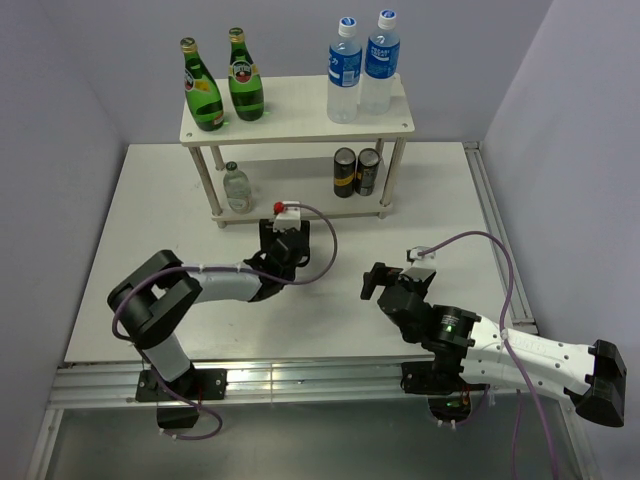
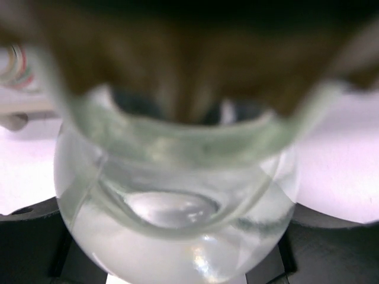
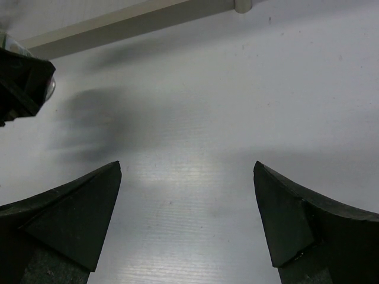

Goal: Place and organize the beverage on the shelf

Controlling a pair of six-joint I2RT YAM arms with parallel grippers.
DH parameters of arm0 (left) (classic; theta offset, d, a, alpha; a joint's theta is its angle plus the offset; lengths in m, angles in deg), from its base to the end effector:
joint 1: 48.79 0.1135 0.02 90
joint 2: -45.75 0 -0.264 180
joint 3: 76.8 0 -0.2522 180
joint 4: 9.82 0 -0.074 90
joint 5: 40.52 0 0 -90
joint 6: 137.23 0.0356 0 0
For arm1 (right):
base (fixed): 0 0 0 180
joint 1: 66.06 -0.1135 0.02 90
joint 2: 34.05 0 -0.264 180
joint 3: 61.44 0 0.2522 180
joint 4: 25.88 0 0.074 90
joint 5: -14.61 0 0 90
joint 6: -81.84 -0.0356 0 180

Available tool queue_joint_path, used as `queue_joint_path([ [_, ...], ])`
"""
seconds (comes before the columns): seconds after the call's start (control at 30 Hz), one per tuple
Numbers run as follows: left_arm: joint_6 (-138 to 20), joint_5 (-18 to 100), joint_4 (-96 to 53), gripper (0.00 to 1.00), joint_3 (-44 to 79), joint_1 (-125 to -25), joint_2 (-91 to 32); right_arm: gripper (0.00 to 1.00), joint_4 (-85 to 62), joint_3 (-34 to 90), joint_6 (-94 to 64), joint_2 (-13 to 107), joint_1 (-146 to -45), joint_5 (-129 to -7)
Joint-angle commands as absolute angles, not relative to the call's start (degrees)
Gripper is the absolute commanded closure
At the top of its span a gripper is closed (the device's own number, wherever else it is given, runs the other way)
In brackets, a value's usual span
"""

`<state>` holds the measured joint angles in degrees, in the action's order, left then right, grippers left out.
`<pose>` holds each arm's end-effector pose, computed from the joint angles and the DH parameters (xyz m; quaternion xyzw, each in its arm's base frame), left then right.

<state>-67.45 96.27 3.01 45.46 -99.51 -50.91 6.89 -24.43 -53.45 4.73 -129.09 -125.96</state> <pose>0.2323 -0.2430 0.1740 0.0021 0.8066 -0.0075 0.5911 0.0907 0.1175 0.2163 0.0730 0.8214 0.1197 0.5528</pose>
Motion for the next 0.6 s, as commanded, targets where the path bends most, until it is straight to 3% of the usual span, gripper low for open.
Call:
queue_joint_path([
  [0.0, -64.3, 94.9, 10.0, 1.00, 39.1, -96.8, -47.8, 0.00, 5.3, -23.9, -53.5, 4.2, -129.3, -127.0],
  [0.57, -63.6, 91.2, 9.6, 1.00, 27.1, -86.6, -57.4, 0.00, 5.1, -24.0, -53.4, 4.0, -129.3, -127.1],
])
